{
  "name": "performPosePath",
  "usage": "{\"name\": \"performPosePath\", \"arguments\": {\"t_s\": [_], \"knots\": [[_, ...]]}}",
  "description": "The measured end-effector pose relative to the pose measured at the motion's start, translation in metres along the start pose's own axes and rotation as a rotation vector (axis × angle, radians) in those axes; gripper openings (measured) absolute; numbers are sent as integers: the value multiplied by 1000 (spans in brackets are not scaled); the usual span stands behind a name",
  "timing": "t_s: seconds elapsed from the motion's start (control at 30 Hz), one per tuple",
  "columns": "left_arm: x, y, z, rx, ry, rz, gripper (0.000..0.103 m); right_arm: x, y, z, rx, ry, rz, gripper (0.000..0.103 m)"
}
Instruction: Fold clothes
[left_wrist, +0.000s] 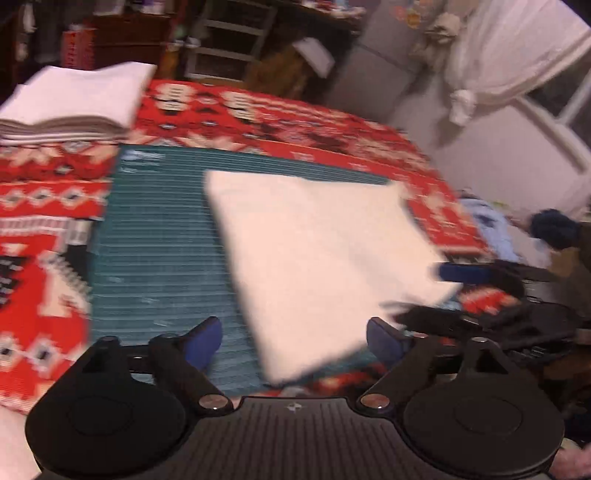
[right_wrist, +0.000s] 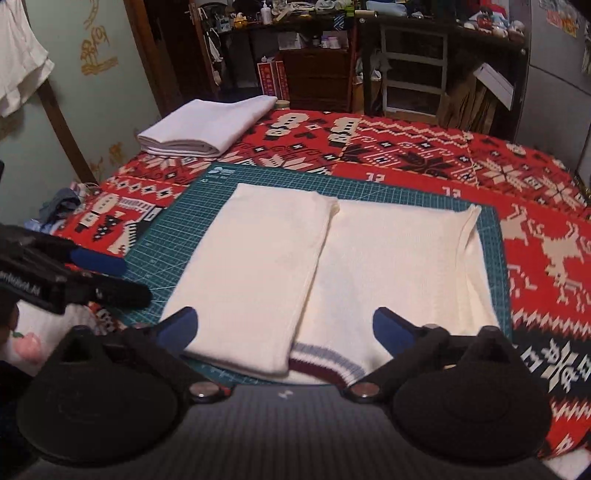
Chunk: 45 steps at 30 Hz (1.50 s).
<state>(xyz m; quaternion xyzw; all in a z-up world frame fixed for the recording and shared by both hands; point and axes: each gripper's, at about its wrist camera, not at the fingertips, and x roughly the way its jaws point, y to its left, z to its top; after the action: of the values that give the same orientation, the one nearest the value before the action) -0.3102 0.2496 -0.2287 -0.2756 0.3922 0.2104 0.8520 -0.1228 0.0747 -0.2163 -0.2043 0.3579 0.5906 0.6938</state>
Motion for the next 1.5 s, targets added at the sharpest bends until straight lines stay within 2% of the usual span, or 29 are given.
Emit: {"name": "performPosePath", "arguments": {"t_s": [0.07, 0.23, 0.4, 0.43, 0.5, 0.6, 0.73, 0.8, 1.03, 1.2, 1.3, 1.5], "knots": [[3, 11, 4, -14, 31, 56, 87, 9, -1, 5, -11, 28, -25, 102], [24, 20, 11, 82, 133, 142, 90, 36, -4, 17, -34, 132, -78, 102], [35, 27, 12, 102, 167, 159, 90, 56, -11, 26, -64, 189, -105, 102], [38, 28, 12, 103, 174, 158, 96, 61, -13, 26, -63, 206, -112, 102], [43, 29, 12, 105, 186, 157, 99, 70, -15, 27, -62, 239, -125, 102], [50, 23, 13, 152, 190, 188, 102, 83, -19, 28, -60, 288, -143, 103], [60, 11, 15, 227, 227, 250, 103, 86, -26, 28, -16, 314, -122, 103], [62, 9, 17, 232, 244, 253, 103, 90, -32, 29, 35, 337, -104, 103], [64, 10, 19, 206, 245, 266, 103, 100, -33, 38, 22, 400, -94, 103], [66, 7, 22, 191, 269, 275, 103, 97, -32, 34, 41, 351, -108, 103], [67, 7, 22, 163, 255, 289, 103, 94, -31, 28, 46, 309, -113, 103], [67, 7, 23, 138, 241, 301, 103, 93, -33, 29, 93, 285, -127, 102]]}}
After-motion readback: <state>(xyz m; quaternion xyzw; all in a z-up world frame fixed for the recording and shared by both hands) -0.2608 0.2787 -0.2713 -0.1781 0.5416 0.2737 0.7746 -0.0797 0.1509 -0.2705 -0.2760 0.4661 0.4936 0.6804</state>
